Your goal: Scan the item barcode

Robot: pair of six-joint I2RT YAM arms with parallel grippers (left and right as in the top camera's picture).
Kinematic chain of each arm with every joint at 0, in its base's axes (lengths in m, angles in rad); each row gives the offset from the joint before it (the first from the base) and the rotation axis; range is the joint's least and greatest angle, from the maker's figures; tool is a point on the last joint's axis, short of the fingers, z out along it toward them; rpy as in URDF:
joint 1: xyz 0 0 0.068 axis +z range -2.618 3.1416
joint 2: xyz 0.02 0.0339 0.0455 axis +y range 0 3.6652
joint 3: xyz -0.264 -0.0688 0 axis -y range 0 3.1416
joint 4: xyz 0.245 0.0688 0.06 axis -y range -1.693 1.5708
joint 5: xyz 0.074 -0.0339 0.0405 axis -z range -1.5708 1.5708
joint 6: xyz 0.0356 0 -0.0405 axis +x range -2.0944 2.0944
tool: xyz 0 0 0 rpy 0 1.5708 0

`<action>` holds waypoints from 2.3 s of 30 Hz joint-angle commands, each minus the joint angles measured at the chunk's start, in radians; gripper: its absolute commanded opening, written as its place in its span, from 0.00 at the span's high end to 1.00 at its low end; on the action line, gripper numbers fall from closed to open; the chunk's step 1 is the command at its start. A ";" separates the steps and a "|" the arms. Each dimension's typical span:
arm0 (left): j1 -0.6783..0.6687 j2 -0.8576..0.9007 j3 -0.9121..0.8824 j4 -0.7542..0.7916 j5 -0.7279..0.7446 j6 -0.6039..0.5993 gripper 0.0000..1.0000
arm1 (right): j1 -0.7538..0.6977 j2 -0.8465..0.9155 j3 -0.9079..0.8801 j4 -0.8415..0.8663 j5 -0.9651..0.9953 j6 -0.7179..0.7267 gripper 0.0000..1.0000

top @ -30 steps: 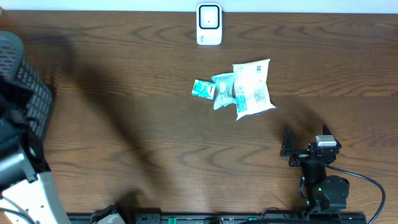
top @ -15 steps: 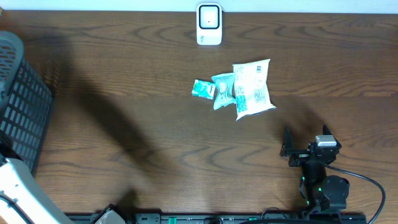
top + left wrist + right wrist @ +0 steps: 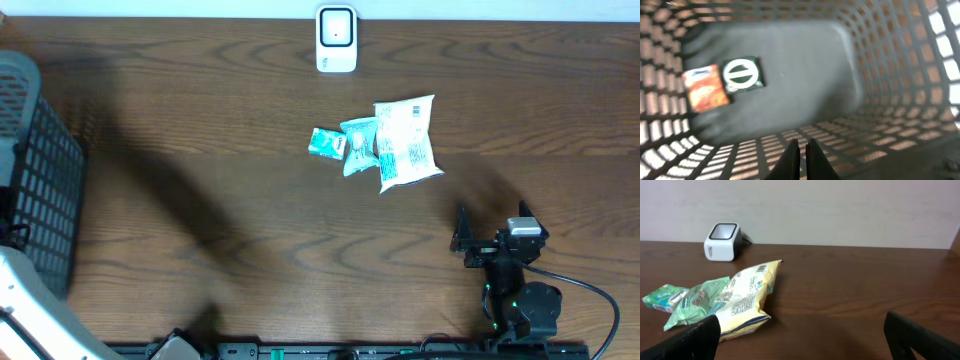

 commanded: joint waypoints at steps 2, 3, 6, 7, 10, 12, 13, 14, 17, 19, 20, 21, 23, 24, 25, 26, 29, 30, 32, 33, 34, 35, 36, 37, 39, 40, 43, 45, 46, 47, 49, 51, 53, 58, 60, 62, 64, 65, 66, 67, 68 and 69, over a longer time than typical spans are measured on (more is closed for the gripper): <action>-0.006 0.010 0.000 -0.020 0.188 0.049 0.93 | 0.008 -0.005 -0.002 -0.004 -0.002 0.018 0.01; -0.006 0.009 0.000 -0.020 0.208 0.056 0.92 | 0.008 -0.005 -0.002 -0.004 -0.002 0.018 0.01; -0.006 0.004 0.002 -0.015 0.252 0.071 0.92 | 0.008 -0.005 -0.002 -0.004 -0.002 0.018 0.01; -0.006 0.000 0.002 -0.004 0.249 0.071 0.93 | 0.008 -0.005 -0.002 -0.004 -0.002 0.018 0.01; -0.006 0.002 0.002 0.107 0.147 0.074 0.92 | 0.008 -0.005 -0.002 -0.004 -0.002 0.018 0.01; -0.006 0.009 0.002 0.173 0.067 0.074 0.92 | 0.008 -0.005 -0.002 -0.004 -0.002 0.018 0.01; -0.006 0.017 0.002 0.207 0.041 0.074 0.92 | 0.008 -0.005 -0.002 -0.004 -0.002 0.018 0.01; -0.006 0.025 0.002 0.234 0.031 0.074 0.93 | 0.008 -0.005 -0.002 -0.004 -0.002 0.018 0.01; -0.006 0.074 0.002 0.305 0.028 0.074 0.92 | 0.008 -0.005 -0.002 -0.004 -0.002 0.018 0.01; -0.006 0.117 0.002 0.324 0.053 0.070 0.93 | 0.008 -0.005 -0.002 -0.004 -0.002 0.018 0.01; -0.006 0.145 0.002 0.331 0.089 0.070 0.93 | 0.008 -0.005 -0.002 -0.004 -0.002 0.018 0.01; -0.006 0.173 0.002 0.335 0.136 0.071 0.92 | 0.008 -0.005 -0.002 -0.004 -0.002 0.018 0.01; -0.006 0.219 0.002 0.346 0.229 0.076 0.93 | 0.008 -0.005 -0.002 -0.004 -0.002 0.018 0.01; -0.006 0.245 0.002 0.357 0.285 0.079 0.93 | 0.008 -0.005 -0.002 -0.004 -0.002 0.018 0.01; -0.006 0.264 0.002 0.367 0.328 0.078 0.93 | 0.008 -0.005 -0.002 -0.004 -0.002 0.018 0.01; -0.006 0.277 0.002 0.377 0.363 0.078 0.92 | 0.008 -0.005 -0.002 -0.004 -0.002 0.018 0.01; -0.007 0.297 0.002 0.404 0.463 0.078 0.93 | 0.008 -0.005 -0.002 -0.004 -0.002 0.018 0.01; -0.008 0.296 0.002 0.404 0.476 0.078 0.92 | 0.008 -0.005 -0.002 -0.004 -0.002 0.018 0.01; -0.009 0.293 0.002 0.399 0.502 0.078 0.93 | 0.008 -0.005 -0.002 -0.004 -0.002 0.018 0.01; -0.009 0.293 0.002 0.394 0.528 0.079 0.92 | 0.008 -0.005 -0.002 -0.004 -0.002 0.018 0.01; -0.009 0.293 0.002 0.389 0.557 0.080 0.93 | 0.008 -0.005 -0.002 -0.004 -0.002 0.018 0.01; -0.009 0.293 0.002 0.385 0.589 0.092 0.92 | 0.008 -0.005 -0.002 -0.004 -0.002 0.018 0.01; -0.009 0.293 0.002 0.384 0.624 0.105 0.93 | 0.008 -0.005 -0.002 -0.004 -0.002 0.018 0.01; -0.009 0.293 0.002 0.381 0.661 0.119 0.92 | 0.008 -0.005 -0.002 -0.004 -0.002 0.018 0.01; -0.009 0.293 0.002 0.370 0.698 0.120 0.93 | 0.008 -0.005 -0.002 -0.004 -0.002 0.018 0.01; -0.009 0.293 0.002 0.363 0.706 0.120 0.92 | 0.008 -0.005 -0.002 -0.004 -0.002 0.018 0.01; -0.009 0.289 0.002 0.328 0.708 0.140 0.93 | 0.008 -0.005 -0.002 -0.004 -0.002 0.018 0.01; -0.009 0.283 0.002 0.295 0.708 0.142 0.92 | 0.008 -0.005 -0.002 -0.004 -0.002 0.018 0.01; -0.009 0.280 0.002 0.277 0.709 0.142 0.93 | 0.008 -0.005 -0.002 -0.004 -0.002 0.018 0.01; -0.009 0.277 0.002 0.256 0.711 0.142 0.93 | 0.008 -0.005 -0.002 -0.004 -0.002 0.018 0.01; -0.010 0.271 0.002 0.214 0.711 0.142 0.93 | 0.008 -0.005 -0.002 -0.004 -0.002 0.018 0.01; -0.016 0.263 0.002 0.176 0.719 0.142 0.93 | 0.008 -0.005 -0.002 -0.004 -0.002 0.018 0.01; -0.030 0.259 0.002 0.170 0.745 0.142 0.93 | 0.008 -0.005 -0.002 -0.004 -0.002 0.018 0.01; -0.088 0.257 0.002 0.182 0.763 0.133 0.93 | 0.008 -0.005 -0.002 -0.004 -0.002 0.018 0.01; -0.119 0.257 0.002 0.194 0.756 0.096 0.93 | 0.008 -0.005 -0.002 -0.004 -0.002 0.018 0.01; -0.151 0.257 0.002 0.217 0.740 0.056 0.93 | 0.008 -0.005 -0.002 -0.004 -0.002 0.018 0.01; -0.183 0.257 0.002 0.246 0.711 0.046 0.93 | 0.008 -0.005 -0.002 -0.004 -0.002 0.018 0.01; -0.196 0.257 0.002 0.256 0.694 0.046 0.92 | 0.008 -0.005 -0.002 -0.004 -0.002 0.018 0.01; -0.209 0.257 0.002 0.268 0.676 0.046 0.93 | 0.008 -0.005 -0.002 -0.004 -0.002 0.018 0.01; -0.218 0.257 0.002 0.279 0.660 0.046 0.93 | 0.008 -0.005 -0.002 -0.004 -0.002 0.018 0.01; -0.223 0.257 0.002 0.289 0.638 0.046 0.93 | 0.008 -0.005 -0.002 -0.004 -0.002 0.018 0.01; -0.224 0.257 0.003 0.296 0.622 0.046 0.93 | 0.008 -0.005 -0.002 -0.004 -0.002 0.018 0.01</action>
